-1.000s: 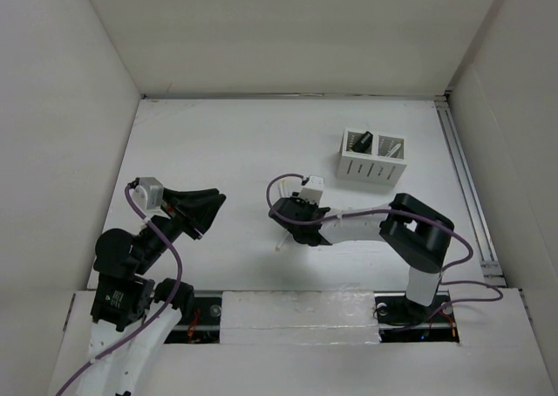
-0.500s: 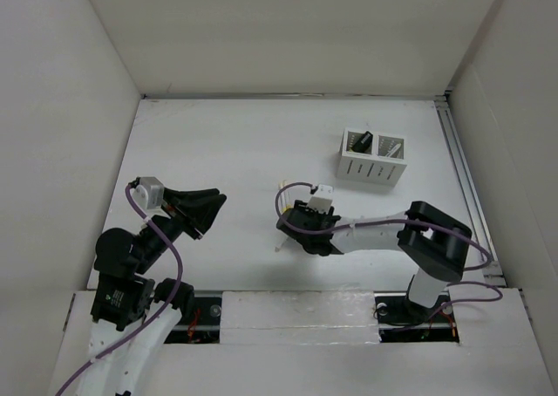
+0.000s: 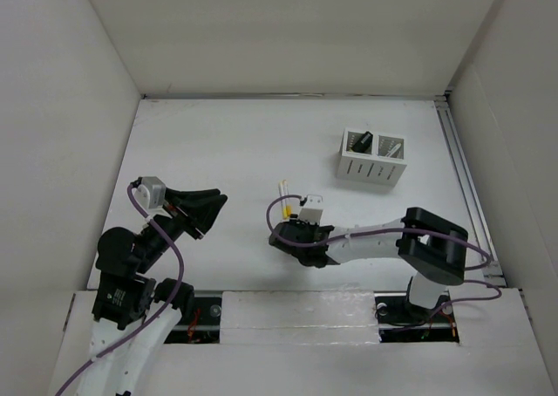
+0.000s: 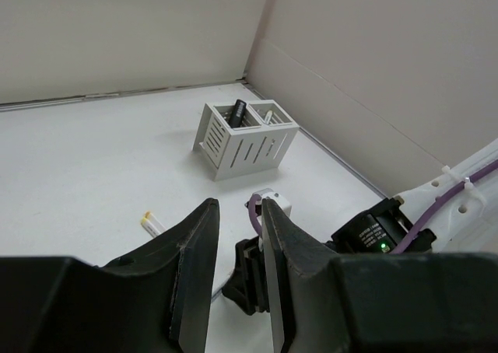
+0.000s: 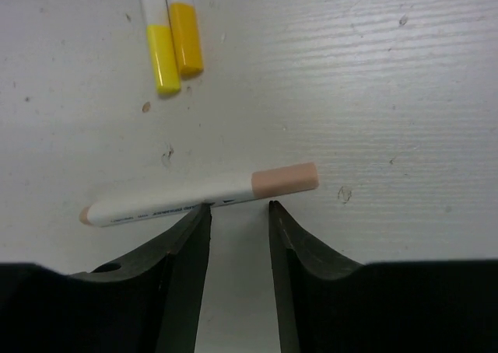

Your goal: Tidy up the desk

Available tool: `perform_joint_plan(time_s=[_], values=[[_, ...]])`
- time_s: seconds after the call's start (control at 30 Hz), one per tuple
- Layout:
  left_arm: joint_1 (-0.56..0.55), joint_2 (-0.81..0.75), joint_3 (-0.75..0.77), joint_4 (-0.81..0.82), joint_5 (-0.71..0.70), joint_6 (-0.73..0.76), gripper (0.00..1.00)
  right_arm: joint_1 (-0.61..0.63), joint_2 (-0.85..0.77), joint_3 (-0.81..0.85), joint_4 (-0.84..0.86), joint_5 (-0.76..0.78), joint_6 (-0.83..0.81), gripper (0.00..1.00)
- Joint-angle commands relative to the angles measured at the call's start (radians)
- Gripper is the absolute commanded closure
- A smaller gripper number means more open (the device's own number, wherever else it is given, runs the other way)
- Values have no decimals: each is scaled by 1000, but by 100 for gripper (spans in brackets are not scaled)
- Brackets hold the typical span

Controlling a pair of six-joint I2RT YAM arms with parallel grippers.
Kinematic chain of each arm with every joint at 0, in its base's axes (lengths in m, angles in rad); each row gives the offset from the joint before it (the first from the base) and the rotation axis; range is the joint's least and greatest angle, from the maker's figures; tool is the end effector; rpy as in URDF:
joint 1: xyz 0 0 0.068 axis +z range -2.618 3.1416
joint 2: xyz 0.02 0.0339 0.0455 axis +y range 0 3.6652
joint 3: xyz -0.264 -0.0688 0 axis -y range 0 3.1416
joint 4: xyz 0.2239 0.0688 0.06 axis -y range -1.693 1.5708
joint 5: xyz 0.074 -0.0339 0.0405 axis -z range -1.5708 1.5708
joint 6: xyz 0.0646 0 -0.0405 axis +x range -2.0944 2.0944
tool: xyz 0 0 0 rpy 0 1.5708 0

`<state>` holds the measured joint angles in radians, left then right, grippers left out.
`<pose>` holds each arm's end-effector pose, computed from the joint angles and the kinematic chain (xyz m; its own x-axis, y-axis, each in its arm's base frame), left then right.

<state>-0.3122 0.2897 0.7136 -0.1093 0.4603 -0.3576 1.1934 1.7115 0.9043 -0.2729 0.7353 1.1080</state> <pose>0.0595 -0.0494 0.3765 0.0388 -0.3421 -0.9389 0.7374 0.6439 -0.2041 0.1555 0.2747 0.1471 -0.6578 0.1414 -0.7398 0.0350 0.9869 0.1575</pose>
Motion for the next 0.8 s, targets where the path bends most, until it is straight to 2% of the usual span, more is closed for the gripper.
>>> perform_joint_plan(time_s=[0.0,0.07,0.3,0.77], values=[[4,0,1,42,18,-7,75,11,37,31,-12,-31,32,59],[4,-4,0,48,18,-9,75,20,46,33,-22,-24,56,58],[4,-4,0,48,20,-9,75,9,53,34,0,36,29,34],[4,3,1,40,17,-7,75,-81,59,48,147,-50,-86,30]])
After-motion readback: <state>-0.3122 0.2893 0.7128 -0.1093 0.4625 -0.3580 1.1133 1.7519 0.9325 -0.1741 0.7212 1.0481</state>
